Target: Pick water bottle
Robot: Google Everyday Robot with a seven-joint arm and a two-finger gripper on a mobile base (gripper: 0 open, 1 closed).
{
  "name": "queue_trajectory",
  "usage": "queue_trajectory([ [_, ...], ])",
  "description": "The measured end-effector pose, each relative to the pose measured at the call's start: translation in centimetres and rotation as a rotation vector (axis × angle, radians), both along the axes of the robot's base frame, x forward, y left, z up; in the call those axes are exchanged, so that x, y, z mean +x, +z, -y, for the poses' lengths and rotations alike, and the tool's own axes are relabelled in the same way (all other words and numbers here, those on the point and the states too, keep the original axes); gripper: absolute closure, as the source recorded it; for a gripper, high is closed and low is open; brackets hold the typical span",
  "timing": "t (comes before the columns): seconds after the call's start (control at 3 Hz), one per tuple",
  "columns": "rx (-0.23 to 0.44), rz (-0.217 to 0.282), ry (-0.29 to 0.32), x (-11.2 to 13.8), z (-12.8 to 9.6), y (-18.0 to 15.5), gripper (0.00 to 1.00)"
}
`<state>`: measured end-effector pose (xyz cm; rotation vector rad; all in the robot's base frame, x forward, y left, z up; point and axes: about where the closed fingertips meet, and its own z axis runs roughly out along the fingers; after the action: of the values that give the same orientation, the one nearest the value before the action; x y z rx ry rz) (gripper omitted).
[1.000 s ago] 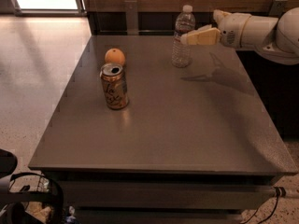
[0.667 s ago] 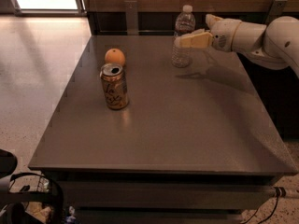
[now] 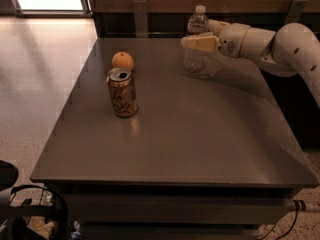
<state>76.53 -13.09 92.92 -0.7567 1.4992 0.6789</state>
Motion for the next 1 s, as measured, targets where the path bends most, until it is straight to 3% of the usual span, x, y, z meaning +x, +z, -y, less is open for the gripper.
queue_trajectory([
  [0.33, 0.001, -0.001, 0.004, 0.02, -0.31, -0.02, 0.45],
  [0.67, 0.001, -0.001, 0.011, 0.05, -0.75, -0.06, 0.75],
  [1.0, 0.002, -0.002, 0.015, 0.07, -1.04, -0.08, 0.98],
])
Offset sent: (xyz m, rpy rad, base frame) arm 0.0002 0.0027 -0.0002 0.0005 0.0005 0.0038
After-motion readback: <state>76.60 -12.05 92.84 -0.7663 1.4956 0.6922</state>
